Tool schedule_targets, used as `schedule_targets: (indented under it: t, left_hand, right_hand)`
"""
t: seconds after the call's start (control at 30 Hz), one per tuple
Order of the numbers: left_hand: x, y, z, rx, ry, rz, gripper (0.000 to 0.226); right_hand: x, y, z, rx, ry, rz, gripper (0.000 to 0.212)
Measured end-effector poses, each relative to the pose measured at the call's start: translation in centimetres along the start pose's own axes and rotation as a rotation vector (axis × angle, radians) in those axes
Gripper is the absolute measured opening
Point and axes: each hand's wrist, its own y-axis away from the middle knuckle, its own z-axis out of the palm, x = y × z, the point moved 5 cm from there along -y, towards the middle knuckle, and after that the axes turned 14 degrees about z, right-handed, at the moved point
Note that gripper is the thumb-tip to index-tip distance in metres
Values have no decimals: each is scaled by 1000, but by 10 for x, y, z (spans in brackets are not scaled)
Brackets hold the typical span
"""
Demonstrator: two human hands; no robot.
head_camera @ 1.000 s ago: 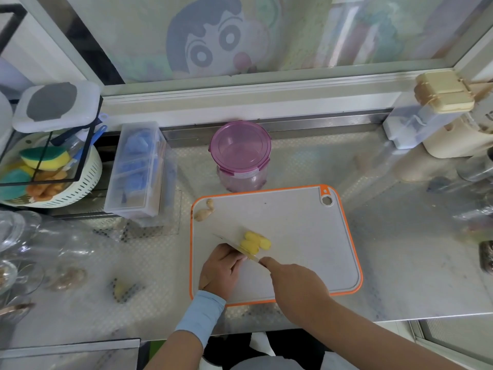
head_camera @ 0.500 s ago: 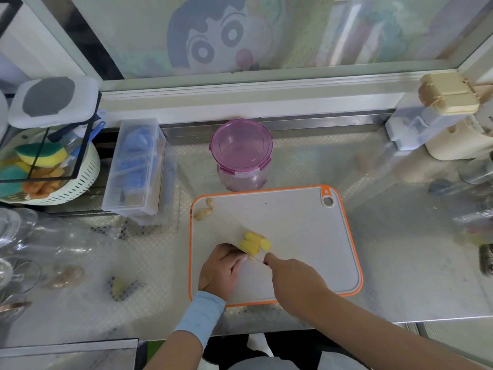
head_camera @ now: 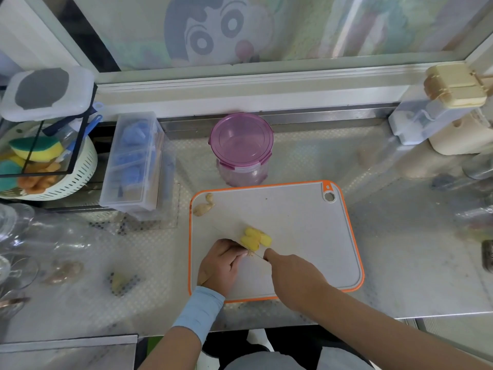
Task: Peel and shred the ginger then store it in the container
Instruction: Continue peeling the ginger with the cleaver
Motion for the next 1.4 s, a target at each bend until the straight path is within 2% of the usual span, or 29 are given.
schedule_targets:
  t: [0.7, 0.97, 1.13, 1.3, 1.4]
  left_hand:
    - [0, 1, 2, -87, 6, -71, 19]
    - [1, 0, 0, -104, 5, -86, 20]
    - [1, -2, 0, -91, 6, -48, 17]
    - [6, -3, 0, -149, -28, 13, 22]
    - [4, -6, 0, -139, -31, 7, 24]
  right_hand:
    - [-14, -41, 15, 4, -7, 5, 24]
    - [-8, -42, 13, -28, -89, -67, 42]
    - [-8, -45, 9, -41, -124, -45, 49]
    - [-7, -48, 3, -131, -181, -16, 36]
    - [-10, -43, -4, -121, -159, -16, 32]
